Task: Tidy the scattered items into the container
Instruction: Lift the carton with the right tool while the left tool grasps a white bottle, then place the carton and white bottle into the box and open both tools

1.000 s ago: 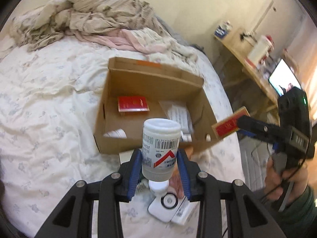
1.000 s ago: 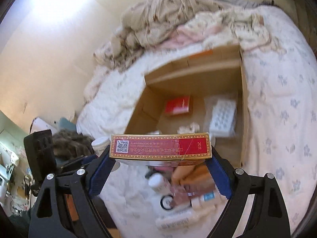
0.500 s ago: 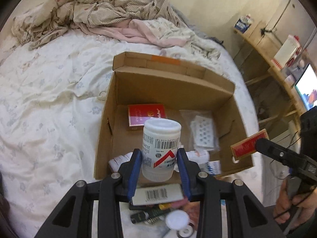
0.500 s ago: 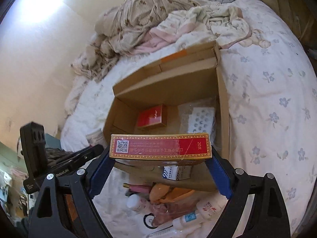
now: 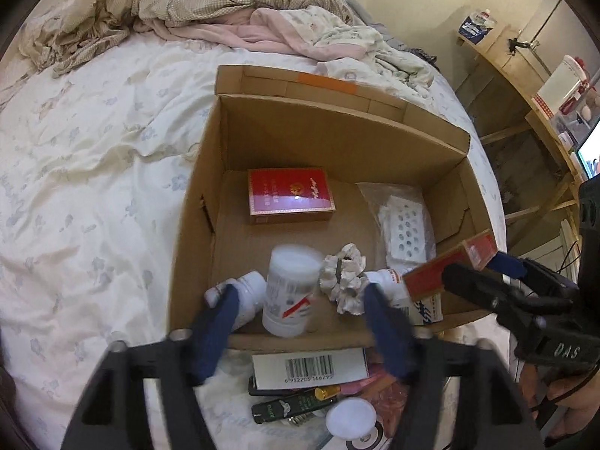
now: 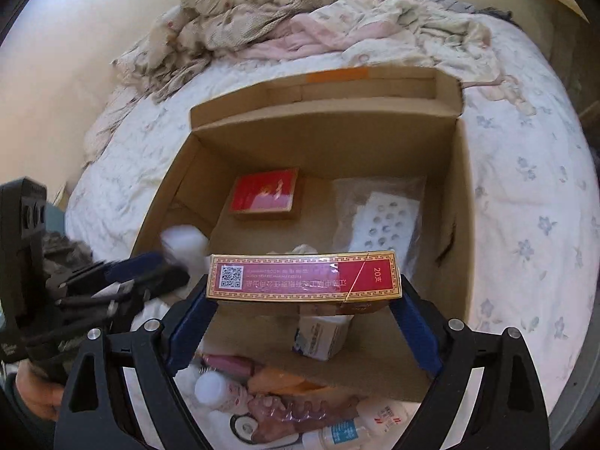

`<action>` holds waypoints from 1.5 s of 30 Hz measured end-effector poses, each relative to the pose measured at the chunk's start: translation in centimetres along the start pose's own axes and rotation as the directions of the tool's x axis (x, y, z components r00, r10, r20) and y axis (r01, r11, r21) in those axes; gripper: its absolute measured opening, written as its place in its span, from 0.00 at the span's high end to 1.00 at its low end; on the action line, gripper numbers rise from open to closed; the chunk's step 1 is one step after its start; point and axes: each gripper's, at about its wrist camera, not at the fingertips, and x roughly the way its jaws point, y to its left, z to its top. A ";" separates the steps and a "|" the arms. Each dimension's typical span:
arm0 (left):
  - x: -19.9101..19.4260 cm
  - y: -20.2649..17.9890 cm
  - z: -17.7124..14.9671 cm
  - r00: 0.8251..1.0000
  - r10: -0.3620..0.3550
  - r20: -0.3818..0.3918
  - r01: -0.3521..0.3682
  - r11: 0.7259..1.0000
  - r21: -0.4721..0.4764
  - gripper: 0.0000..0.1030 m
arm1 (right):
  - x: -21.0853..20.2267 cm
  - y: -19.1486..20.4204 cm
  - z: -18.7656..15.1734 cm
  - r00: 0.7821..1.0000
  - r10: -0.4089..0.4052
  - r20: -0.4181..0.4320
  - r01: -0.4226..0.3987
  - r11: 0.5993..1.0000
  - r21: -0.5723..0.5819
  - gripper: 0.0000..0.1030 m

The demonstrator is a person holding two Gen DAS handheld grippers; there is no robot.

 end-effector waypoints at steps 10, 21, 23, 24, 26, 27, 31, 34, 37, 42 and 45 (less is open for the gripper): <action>-1.2 0.6 -0.8 1.000 -0.010 0.013 0.010 0.999 -0.041 0.30 | -2.2 -1.4 0.3 0.998 0.019 0.061 -0.022 0.998 0.052 0.08; -6.7 0.3 -4.1 0.997 -0.068 0.030 0.070 0.996 -0.046 0.30 | -4.1 -4.3 0.4 0.971 0.200 0.134 -0.227 0.944 0.239 0.04; -6.9 0.1 -5.1 0.998 -0.066 0.014 0.066 0.997 -0.029 0.30 | -4.7 -4.4 0.2 0.969 0.202 0.143 -0.231 0.945 0.233 0.04; -6.9 0.0 -5.5 0.998 -0.061 0.010 0.061 0.998 -0.020 0.30 | -5.0 -4.4 0.0 0.969 0.201 0.147 -0.231 0.945 0.233 0.04; -6.8 0.0 -6.1 0.999 -0.041 0.010 0.041 0.999 -0.013 0.30 | -5.7 -4.6 -0.4 0.969 0.192 0.152 -0.224 0.948 0.228 0.04; -6.5 0.2 -6.4 0.999 -0.035 0.008 0.035 0.999 -0.022 0.30 | -6.1 -4.7 -0.7 0.970 0.187 0.152 -0.219 0.949 0.226 0.04; -4.7 2.0 -6.9 0.998 -0.054 -0.033 0.050 0.991 -0.121 0.30 | -7.2 -4.9 -2.2 0.977 0.173 0.124 -0.196 0.960 0.199 0.04; -3.9 3.3 -6.9 0.994 -0.098 -0.045 0.087 0.974 -0.208 0.30 | -6.7 -4.7 -3.7 0.981 0.190 0.038 -0.194 0.967 0.168 0.04; -3.7 3.8 -6.9 0.994 -0.104 -0.039 0.091 0.965 -0.244 0.30 | -4.6 -4.5 -5.2 0.957 0.281 -0.075 -0.263 0.947 0.186 0.26; -4.2 3.6 -6.9 0.995 -0.094 -0.024 0.086 0.973 -0.214 0.30 | -1.1 -3.7 -6.3 0.933 0.323 -0.161 -0.283 0.932 0.226 0.39; -4.2 3.9 -7.2 0.994 -0.101 -0.030 0.092 0.970 -0.226 0.30 | 0.5 -2.8 -6.1 0.933 0.314 -0.176 -0.274 0.937 0.218 0.38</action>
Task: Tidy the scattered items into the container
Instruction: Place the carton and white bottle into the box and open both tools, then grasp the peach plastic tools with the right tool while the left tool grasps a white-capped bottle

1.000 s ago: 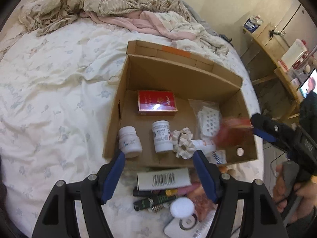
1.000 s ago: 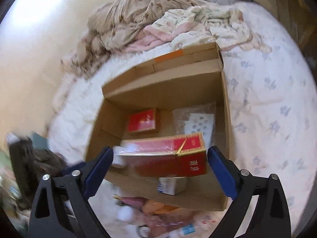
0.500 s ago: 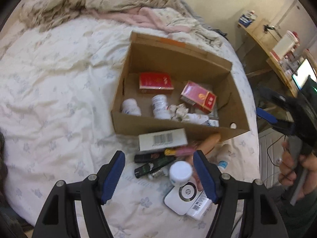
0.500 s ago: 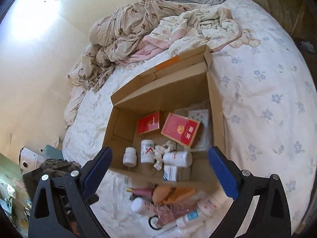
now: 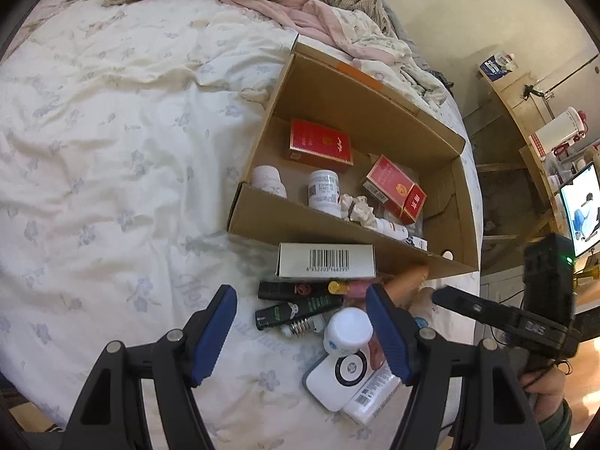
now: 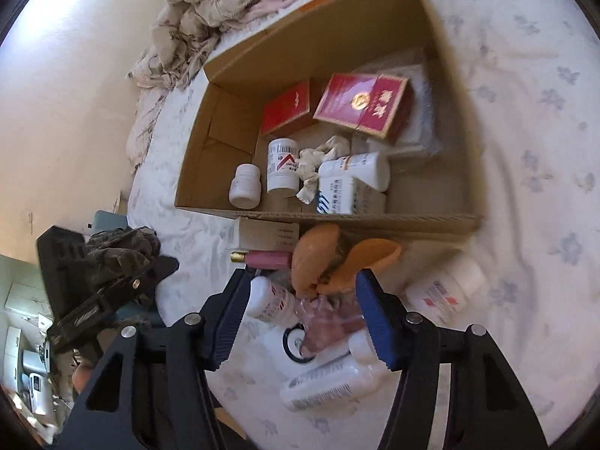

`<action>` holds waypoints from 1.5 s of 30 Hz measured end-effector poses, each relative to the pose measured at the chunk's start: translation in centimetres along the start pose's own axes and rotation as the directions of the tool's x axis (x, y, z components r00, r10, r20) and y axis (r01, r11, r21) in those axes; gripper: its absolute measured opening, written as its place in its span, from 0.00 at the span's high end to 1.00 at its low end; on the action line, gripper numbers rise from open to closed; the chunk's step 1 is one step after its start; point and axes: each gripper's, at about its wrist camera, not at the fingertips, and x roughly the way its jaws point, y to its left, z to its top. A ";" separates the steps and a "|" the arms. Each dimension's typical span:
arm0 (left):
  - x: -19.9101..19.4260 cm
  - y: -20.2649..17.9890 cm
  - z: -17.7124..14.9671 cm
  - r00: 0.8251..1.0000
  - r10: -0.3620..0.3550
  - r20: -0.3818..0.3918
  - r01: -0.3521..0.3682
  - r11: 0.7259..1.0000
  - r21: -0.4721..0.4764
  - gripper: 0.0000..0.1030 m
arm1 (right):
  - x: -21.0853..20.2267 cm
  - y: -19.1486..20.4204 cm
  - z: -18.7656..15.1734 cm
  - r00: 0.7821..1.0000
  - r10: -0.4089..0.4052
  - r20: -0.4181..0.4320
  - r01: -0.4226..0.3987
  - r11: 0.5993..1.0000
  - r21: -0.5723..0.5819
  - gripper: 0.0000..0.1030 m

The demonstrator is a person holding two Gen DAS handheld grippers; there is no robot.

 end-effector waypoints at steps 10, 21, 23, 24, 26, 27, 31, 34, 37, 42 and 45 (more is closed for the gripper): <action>1.7 -1.1 -1.0 0.997 -0.010 -0.071 0.015 0.998 0.066 0.30 | 4.9 0.0 0.8 0.996 -0.053 -0.075 0.052 0.998 -0.020 0.67; 6.2 -5.4 -3.5 0.981 0.036 -0.189 0.011 0.970 0.244 0.37 | 0.8 2.0 -0.8 0.998 -0.068 0.015 0.070 0.987 -0.147 0.71; 7.1 -5.7 -3.8 0.978 0.054 -0.199 -0.001 0.967 0.256 0.39 | -0.3 1.7 -0.9 0.998 -0.052 0.037 0.057 0.989 -0.134 0.71; 7.4 -5.8 -3.8 0.978 0.060 -0.202 -0.007 0.966 0.257 0.39 | -0.7 1.7 -0.9 0.998 -0.046 0.045 0.052 0.990 -0.130 0.71; 7.9 -5.9 -3.8 0.976 0.063 -0.207 -0.009 0.967 0.255 0.42 | -1.6 1.6 -1.0 0.997 -0.031 0.067 0.040 0.991 -0.126 0.71; 8.1 -6.0 -3.8 0.975 0.066 -0.211 -0.010 0.967 0.256 0.45 | -2.0 1.6 -1.1 0.997 -0.026 0.073 0.035 0.992 -0.124 0.71; 8.7 -5.7 -4.1 0.968 0.073 -0.242 -0.010 0.968 0.253 0.61 | -3.4 1.9 -1.5 0.996 -0.001 0.094 0.014 0.990 -0.139 0.71; 8.4 -5.3 -4.0 0.969 0.063 -0.237 -0.006 0.972 0.235 0.61 | -4.2 2.4 -1.9 0.995 0.013 0.104 0.004 0.986 -0.166 0.71; 7.7 -5.5 -3.9 0.975 0.067 -0.211 -0.011 0.967 0.256 0.61 | -4.8 2.9 -2.2 0.993 0.028 0.115 -0.006 0.982 -0.187 0.71; 5.4 -6.5 -4.3 0.985 -0.003 -0.172 0.053 0.956 0.289 0.61 | -6.1 3.6 -2.3 0.984 0.069 0.163 -0.032 0.974 -0.223 0.71; 2.8 -7.6 -4.3 0.993 -0.066 -0.094 0.093 0.943 0.321 0.61 | -7.2 4.2 -2.2 0.974 0.093 0.207 -0.038 0.967 -0.252 0.71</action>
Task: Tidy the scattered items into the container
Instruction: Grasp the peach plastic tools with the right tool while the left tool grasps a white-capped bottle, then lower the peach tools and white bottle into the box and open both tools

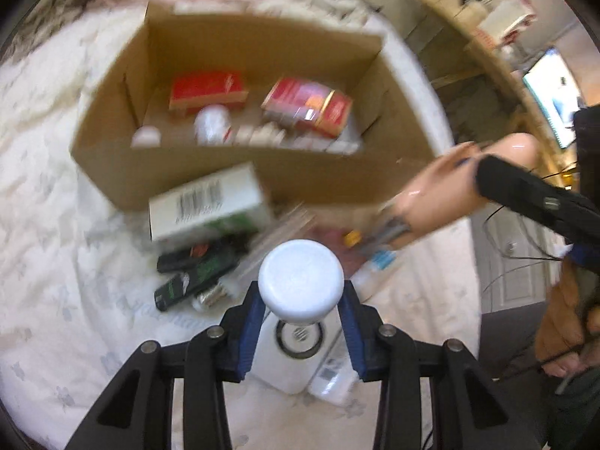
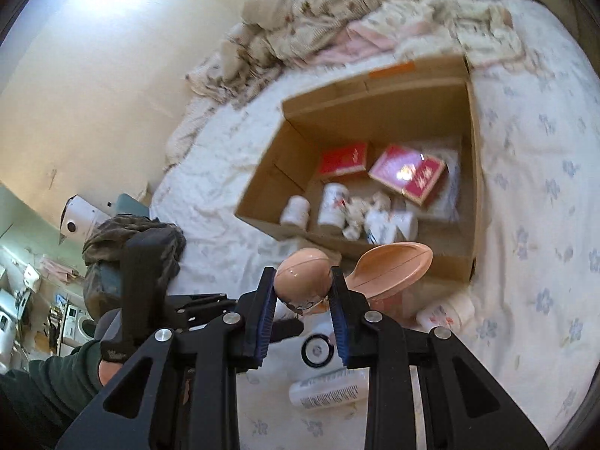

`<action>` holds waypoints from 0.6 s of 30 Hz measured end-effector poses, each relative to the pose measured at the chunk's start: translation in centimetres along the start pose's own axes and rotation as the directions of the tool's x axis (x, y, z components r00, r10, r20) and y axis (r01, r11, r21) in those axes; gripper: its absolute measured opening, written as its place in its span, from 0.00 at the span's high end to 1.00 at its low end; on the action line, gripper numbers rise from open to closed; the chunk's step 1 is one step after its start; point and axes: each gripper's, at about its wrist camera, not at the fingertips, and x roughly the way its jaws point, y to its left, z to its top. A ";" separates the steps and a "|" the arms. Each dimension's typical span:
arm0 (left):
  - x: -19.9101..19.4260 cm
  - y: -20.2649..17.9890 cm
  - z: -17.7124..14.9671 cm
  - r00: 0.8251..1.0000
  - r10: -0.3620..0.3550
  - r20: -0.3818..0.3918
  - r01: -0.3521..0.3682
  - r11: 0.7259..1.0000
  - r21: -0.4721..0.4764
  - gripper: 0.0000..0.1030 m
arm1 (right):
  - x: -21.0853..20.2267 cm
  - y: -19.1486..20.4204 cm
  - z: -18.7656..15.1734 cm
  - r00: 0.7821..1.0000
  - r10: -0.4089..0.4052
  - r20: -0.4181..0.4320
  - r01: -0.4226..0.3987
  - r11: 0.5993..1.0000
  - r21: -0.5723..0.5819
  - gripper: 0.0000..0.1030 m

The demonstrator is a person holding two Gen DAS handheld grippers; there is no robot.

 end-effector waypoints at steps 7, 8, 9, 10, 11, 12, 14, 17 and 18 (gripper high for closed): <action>-4.4 -0.4 2.9 0.983 -0.052 0.178 0.057 0.998 -0.024 0.61 | -2.2 -0.4 1.6 0.991 0.000 0.134 -0.003 1.000 0.020 0.71; -4.5 -0.2 3.7 0.983 -0.051 0.176 0.058 0.998 -0.035 0.61 | -2.5 -0.4 1.9 0.988 0.003 0.155 -0.007 1.000 0.024 0.71; -4.5 -0.2 4.5 0.983 -0.031 0.178 0.038 0.999 -0.032 0.61 | -2.7 -0.4 2.3 0.985 0.001 0.173 -0.005 1.000 0.025 0.71; -4.5 -0.2 4.8 0.983 -0.013 0.181 0.017 1.000 -0.022 0.61 | -2.9 -0.4 2.8 0.981 -0.005 0.196 0.000 1.000 0.026 0.71; -4.4 -0.2 5.2 0.983 0.008 0.184 -0.006 1.000 -0.010 0.61 | -2.9 -0.4 3.3 0.978 -0.009 0.210 0.003 1.000 0.028 0.71; -4.1 -0.2 5.8 0.982 0.028 0.185 -0.029 1.000 0.002 0.61 | -2.9 -0.4 3.8 0.975 -0.013 0.221 0.006 0.999 0.033 0.71; -3.7 -0.1 6.9 0.980 0.063 0.187 -0.067 0.998 0.014 0.61 | -2.5 -0.6 4.6 0.971 -0.023 0.238 0.011 0.998 0.054 0.71; -2.8 1.0 7.8 0.977 0.102 0.189 -0.102 0.995 -0.012 0.61 | -1.8 -1.3 5.2 0.967 -0.050 0.251 0.028 0.995 0.092 0.71; -2.3 1.6 8.1 0.977 0.105 0.188 -0.100 0.994 -0.037 0.61 | -1.5 -1.6 5.3 0.967 -0.063 0.248 0.038 0.994 0.102 0.71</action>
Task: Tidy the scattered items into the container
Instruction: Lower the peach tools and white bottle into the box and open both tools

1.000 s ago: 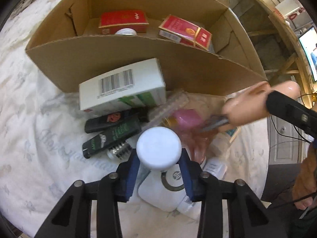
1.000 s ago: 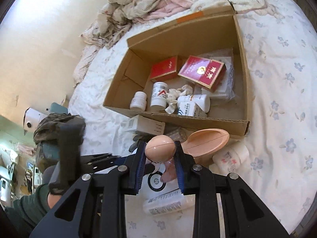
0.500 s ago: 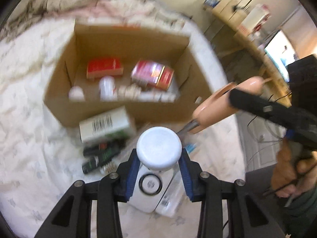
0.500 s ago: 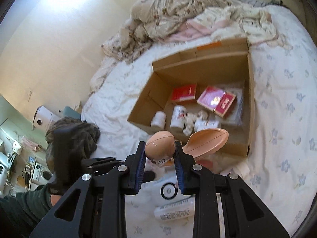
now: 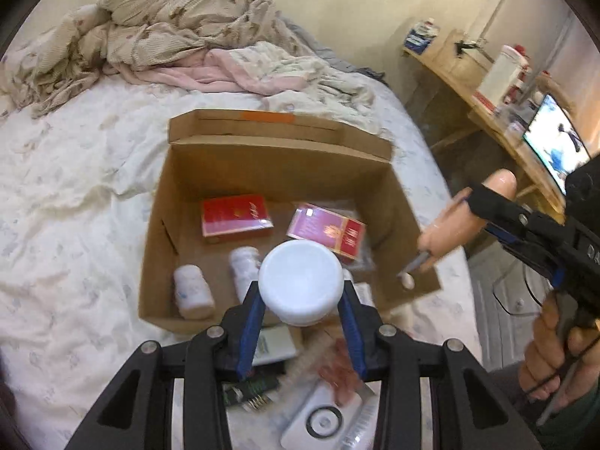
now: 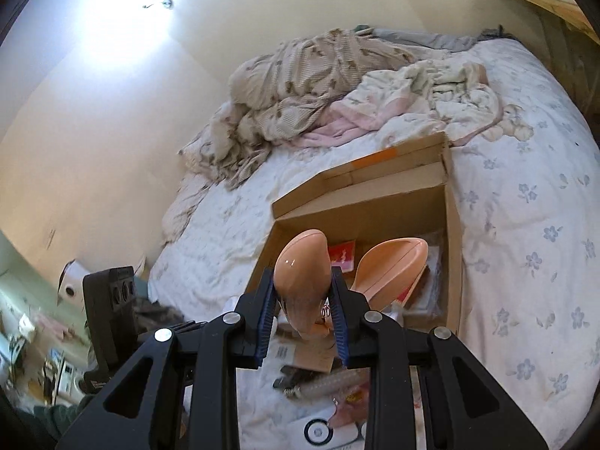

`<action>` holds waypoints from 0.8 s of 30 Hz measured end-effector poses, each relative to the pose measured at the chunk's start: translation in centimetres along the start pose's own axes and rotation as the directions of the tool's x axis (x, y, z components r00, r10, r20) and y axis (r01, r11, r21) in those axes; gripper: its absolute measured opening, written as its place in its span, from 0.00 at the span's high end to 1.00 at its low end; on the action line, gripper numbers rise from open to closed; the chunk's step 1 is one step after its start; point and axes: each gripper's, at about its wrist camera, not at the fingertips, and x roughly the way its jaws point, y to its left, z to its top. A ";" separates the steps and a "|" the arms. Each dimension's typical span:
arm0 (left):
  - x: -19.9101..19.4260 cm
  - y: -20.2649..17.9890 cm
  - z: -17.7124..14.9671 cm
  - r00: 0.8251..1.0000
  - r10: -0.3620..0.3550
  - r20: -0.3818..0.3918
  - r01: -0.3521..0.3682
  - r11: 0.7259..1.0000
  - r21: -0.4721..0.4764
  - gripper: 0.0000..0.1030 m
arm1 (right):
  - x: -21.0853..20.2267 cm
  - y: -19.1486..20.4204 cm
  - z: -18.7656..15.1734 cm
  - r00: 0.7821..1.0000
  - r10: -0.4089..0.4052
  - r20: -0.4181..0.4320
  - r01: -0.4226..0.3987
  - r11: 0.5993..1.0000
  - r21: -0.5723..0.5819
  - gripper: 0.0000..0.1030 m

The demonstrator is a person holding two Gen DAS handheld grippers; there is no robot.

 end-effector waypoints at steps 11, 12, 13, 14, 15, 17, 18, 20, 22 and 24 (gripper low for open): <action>3.3 2.2 0.4 0.999 0.044 -0.019 -0.045 0.995 -0.088 0.61 | 5.2 -2.0 -1.0 0.989 -0.079 -0.123 0.085 0.996 0.041 0.71; 3.5 2.2 0.3 0.998 0.053 -0.027 -0.055 0.995 -0.084 0.61 | 5.5 -2.0 -1.1 0.988 -0.080 -0.134 0.086 0.995 0.041 0.71; 3.7 2.3 0.2 0.998 0.060 -0.036 -0.063 0.995 -0.081 0.61 | 5.9 -2.1 -1.1 0.986 -0.081 -0.146 0.088 0.995 0.042 0.71; 3.9 2.3 0.2 0.997 0.063 -0.042 -0.066 0.995 -0.080 0.61 | 6.2 -2.1 -1.2 0.984 -0.084 -0.156 0.091 0.995 0.042 0.71; 4.0 2.3 0.1 0.997 0.063 -0.048 -0.067 0.995 -0.080 0.61 | 6.6 -2.1 -1.3 0.982 -0.090 -0.168 0.098 0.994 0.040 0.71; 4.2 2.5 0.2 0.997 0.047 -0.059 -0.052 0.995 -0.089 0.61 | 7.3 -2.2 -1.6 0.977 -0.102 -0.188 0.111 0.993 0.037 0.71; 4.2 2.5 0.2 0.997 0.039 -0.060 -0.044 0.994 -0.096 0.61 | 7.5 -2.2 -1.7 0.974 -0.108 -0.197 0.117 0.992 0.035 0.71; 4.2 2.6 0.2 0.997 0.045 -0.063 -0.051 0.993 -0.105 0.58 | 7.8 -2.2 -2.1 0.969 -0.120 -0.214 0.129 0.991 0.025 0.68; 4.3 2.7 0.2 0.996 0.061 -0.070 -0.068 0.992 -0.109 0.37 | 7.7 -2.1 -2.1 0.966 -0.158 -0.207 0.163 0.987 0.006 0.58; 4.3 2.9 0.2 0.997 0.051 -0.065 -0.059 0.991 -0.121 0.22 | 7.4 -1.8 -2.0 0.964 -0.190 -0.186 0.190 0.982 -0.017 0.11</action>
